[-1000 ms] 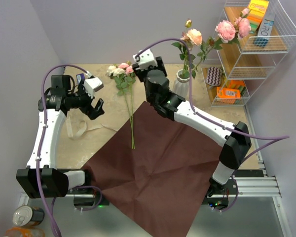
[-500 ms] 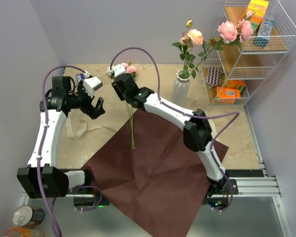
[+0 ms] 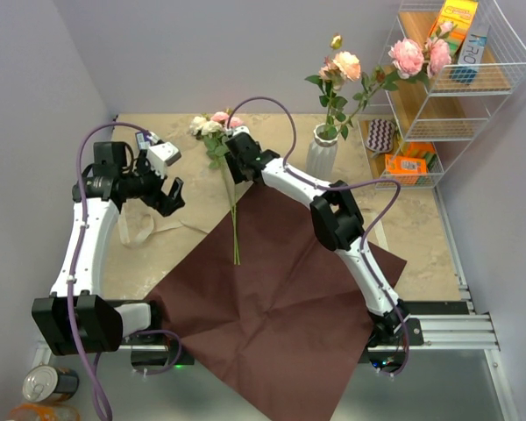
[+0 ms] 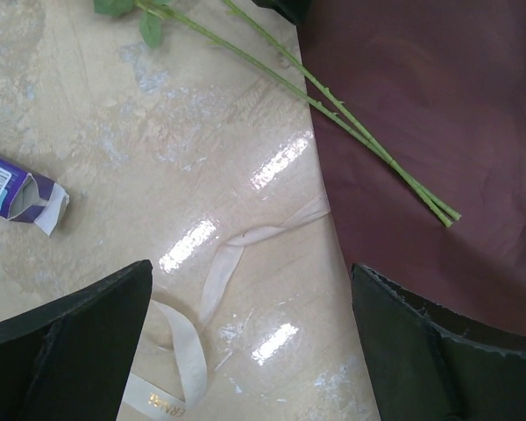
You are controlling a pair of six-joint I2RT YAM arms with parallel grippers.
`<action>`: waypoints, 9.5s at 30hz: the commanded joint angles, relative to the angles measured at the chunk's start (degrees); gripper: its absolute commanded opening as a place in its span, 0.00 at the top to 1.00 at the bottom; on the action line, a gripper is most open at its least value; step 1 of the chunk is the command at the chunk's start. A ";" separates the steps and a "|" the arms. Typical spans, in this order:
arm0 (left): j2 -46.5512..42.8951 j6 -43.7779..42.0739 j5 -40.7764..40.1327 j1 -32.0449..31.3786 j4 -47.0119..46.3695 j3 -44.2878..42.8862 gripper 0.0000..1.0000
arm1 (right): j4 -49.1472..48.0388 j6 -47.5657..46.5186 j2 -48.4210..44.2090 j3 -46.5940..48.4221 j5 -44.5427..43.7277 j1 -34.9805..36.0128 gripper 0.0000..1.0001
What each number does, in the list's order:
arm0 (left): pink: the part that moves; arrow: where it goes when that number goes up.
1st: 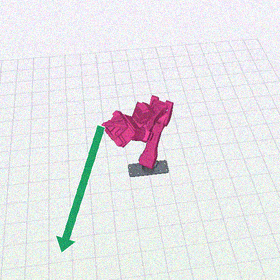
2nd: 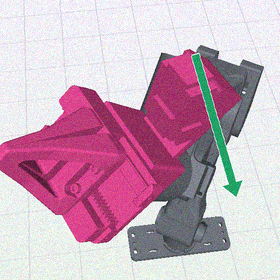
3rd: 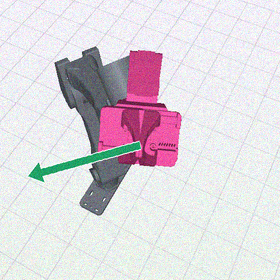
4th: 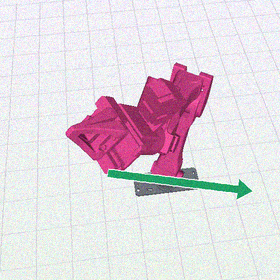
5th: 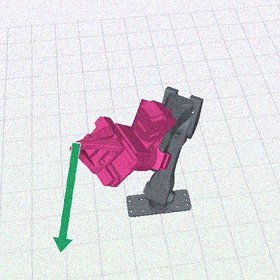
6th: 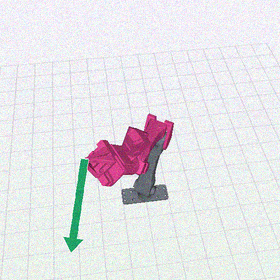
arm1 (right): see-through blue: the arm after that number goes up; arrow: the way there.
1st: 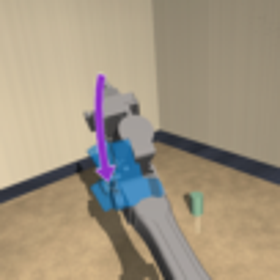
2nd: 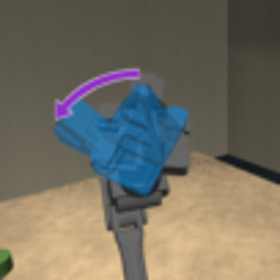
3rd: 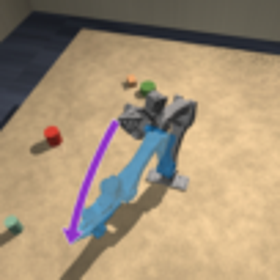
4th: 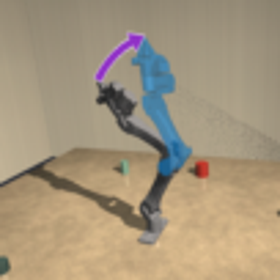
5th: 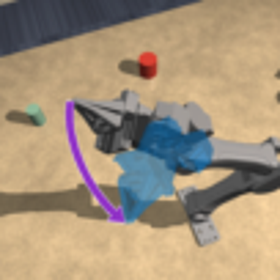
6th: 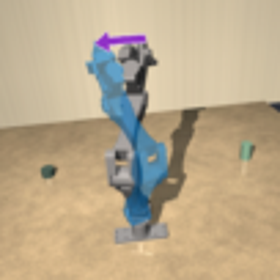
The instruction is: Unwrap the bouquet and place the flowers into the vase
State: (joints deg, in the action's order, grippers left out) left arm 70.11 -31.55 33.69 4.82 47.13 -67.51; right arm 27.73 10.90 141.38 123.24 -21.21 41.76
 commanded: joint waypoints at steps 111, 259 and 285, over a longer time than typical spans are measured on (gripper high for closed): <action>1.61 -1.06 3.13 0.54 -1.61 -1.14 0.01 | -95.04 -50.80 -44.70 -24.79 -15.17 -9.41 1.00; -3.06 7.03 17.20 2.65 -1.61 -4.92 0.01 | -58.79 -27.40 -57.96 -34.45 1.80 2.28 1.00; -1.02 -0.09 14.56 2.65 -0.20 -2.63 0.00 | -109.64 -60.38 -46.11 -33.77 -11.75 -5.81 1.00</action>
State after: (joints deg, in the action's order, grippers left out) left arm 68.88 -29.61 47.92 7.01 46.15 -70.46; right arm -73.36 -47.97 94.56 89.32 -34.81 36.36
